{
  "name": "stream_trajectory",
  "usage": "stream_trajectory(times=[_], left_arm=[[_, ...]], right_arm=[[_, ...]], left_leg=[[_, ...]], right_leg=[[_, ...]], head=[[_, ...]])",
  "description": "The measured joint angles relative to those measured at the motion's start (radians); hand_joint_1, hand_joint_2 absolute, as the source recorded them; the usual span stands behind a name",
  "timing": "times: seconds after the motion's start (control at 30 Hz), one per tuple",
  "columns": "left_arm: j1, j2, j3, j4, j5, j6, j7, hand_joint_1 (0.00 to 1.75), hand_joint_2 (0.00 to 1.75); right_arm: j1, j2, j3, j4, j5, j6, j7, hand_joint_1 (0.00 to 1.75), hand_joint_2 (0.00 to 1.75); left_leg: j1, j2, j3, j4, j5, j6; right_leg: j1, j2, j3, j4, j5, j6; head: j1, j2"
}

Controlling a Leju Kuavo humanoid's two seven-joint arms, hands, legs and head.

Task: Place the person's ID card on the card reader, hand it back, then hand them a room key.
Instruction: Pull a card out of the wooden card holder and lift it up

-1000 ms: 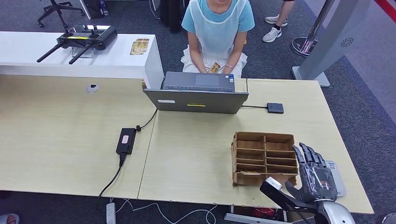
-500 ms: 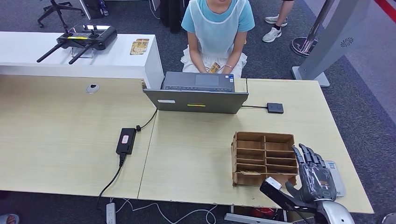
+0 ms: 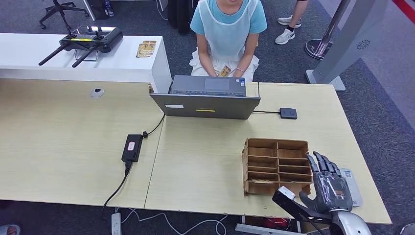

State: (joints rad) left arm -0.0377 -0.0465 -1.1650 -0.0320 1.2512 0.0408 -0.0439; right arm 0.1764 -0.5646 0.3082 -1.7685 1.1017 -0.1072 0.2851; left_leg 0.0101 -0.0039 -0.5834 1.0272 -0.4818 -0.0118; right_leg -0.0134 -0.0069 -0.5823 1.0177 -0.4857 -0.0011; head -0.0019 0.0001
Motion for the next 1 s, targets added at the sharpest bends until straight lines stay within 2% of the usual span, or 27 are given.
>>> stream_trajectory(times=[0.13,0.23,0.4,0.47,0.7,1.0], left_arm=[[0.000,0.000,0.000,0.000,0.005,0.000,0.000,0.00,0.00],[0.000,0.000,0.000,0.000,0.006,0.000,0.000,0.00,0.00],[0.000,0.000,0.000,0.000,0.006,0.000,0.000,0.00,0.00],[0.000,0.000,0.000,0.000,0.006,0.000,0.000,0.00,0.00],[0.000,-0.001,0.000,0.000,0.006,0.000,0.000,0.00,0.00],[0.000,-0.001,-0.004,0.000,0.006,0.000,-0.001,0.00,0.00]], right_arm=[[0.004,0.000,0.000,0.000,0.000,-0.002,0.008,0.32,1.75],[0.007,0.000,0.000,0.000,0.000,-0.002,0.009,0.33,1.75],[0.008,0.000,0.000,0.000,0.000,-0.002,0.010,0.74,1.75],[0.009,0.000,0.000,0.000,0.000,-0.002,0.010,0.83,1.75],[0.010,0.000,0.000,0.000,0.002,-0.002,0.009,0.72,1.75],[0.009,0.000,0.000,0.002,0.003,-0.001,0.004,0.70,1.75]], left_leg=[[0.000,0.000,0.000,0.000,0.000,0.000],[0.000,0.000,0.000,0.000,0.000,0.000],[0.000,0.000,0.000,0.000,0.000,0.000],[0.000,0.000,0.000,0.000,0.000,0.000],[0.000,0.000,0.000,0.000,0.000,0.000],[0.000,0.000,0.000,0.000,0.000,0.000]], right_leg=[[0.000,0.000,0.000,0.000,0.000,0.000],[0.000,0.000,0.000,0.000,0.000,0.000],[0.000,0.000,0.000,0.000,0.000,0.000],[0.000,0.000,0.000,0.000,0.000,0.000],[0.000,0.000,0.000,0.000,0.000,0.000],[0.000,0.000,0.000,0.000,0.000,0.000]], head=[[0.000,0.000],[0.000,0.000],[0.000,0.000],[0.000,0.000],[0.000,0.000],[0.000,0.000]])
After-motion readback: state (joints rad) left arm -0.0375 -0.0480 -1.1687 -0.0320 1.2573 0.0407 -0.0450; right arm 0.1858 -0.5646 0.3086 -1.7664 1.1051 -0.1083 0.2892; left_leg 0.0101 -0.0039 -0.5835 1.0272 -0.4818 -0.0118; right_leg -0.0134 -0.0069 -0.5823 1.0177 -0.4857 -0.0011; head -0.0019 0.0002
